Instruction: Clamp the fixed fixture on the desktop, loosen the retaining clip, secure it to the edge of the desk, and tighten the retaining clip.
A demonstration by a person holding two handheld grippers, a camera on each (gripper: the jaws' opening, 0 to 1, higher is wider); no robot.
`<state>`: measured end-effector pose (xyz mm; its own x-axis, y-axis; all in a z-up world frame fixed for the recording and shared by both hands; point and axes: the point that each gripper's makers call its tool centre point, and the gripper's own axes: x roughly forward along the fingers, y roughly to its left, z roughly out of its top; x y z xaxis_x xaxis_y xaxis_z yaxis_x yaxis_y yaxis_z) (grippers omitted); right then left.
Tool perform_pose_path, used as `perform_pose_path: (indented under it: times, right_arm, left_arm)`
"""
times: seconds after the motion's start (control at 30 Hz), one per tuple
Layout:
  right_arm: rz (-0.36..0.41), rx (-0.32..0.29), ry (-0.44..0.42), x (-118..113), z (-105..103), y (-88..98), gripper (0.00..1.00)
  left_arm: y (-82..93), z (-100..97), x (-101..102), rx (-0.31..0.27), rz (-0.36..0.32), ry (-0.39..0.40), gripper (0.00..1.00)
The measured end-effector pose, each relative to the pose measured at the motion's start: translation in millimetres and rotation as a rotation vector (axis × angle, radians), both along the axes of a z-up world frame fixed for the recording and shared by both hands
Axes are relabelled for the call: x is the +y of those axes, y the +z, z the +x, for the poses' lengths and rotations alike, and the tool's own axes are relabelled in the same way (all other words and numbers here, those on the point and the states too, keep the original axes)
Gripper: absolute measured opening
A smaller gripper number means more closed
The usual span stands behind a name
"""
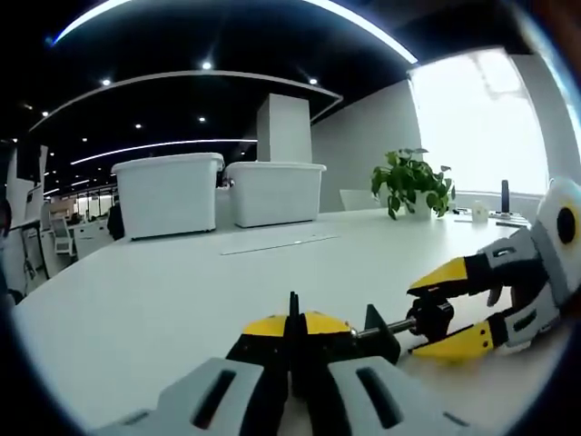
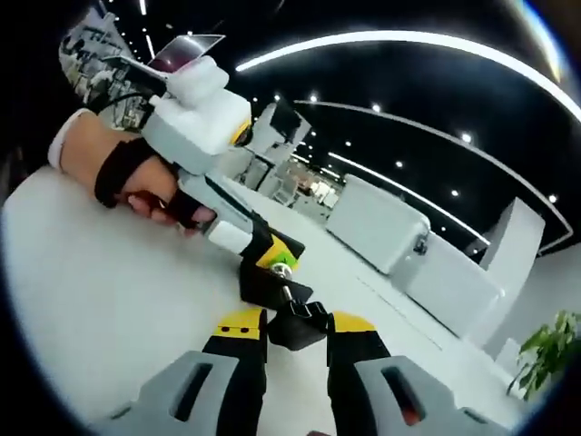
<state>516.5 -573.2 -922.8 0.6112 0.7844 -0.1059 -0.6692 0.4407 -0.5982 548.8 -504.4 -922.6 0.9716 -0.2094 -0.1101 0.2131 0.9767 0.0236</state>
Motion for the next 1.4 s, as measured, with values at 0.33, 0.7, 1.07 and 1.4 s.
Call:
perform_pose_path:
  times: [0.33, 0.7, 1.07, 1.4]
  right_arm:
    - [0.006, 0.006, -0.013, -1.6, 2.9, 0.4, 0.24]
    - [0.350, 0.542, 0.018, -6.3, 2.5, 5.0, 0.56]
    - [0.556, 0.805, -0.034, -17.4, 19.8, 2.7, 0.49]
    - [0.561, 0.893, -0.043, -14.4, 21.3, -3.8, 0.30]
  left_arm:
    - [-0.1, 0.0, -0.5, 0.000, 0.001, 0.000, 0.04]
    - [-0.7, 0.2, -0.8, 0.000, 0.001, 0.001, 0.04]
    - [-0.6, -0.3, -0.3, 0.000, 0.001, 0.001, 0.04]
    - [0.0, -0.2, 0.0, -0.001, 0.003, 0.000, 0.04]
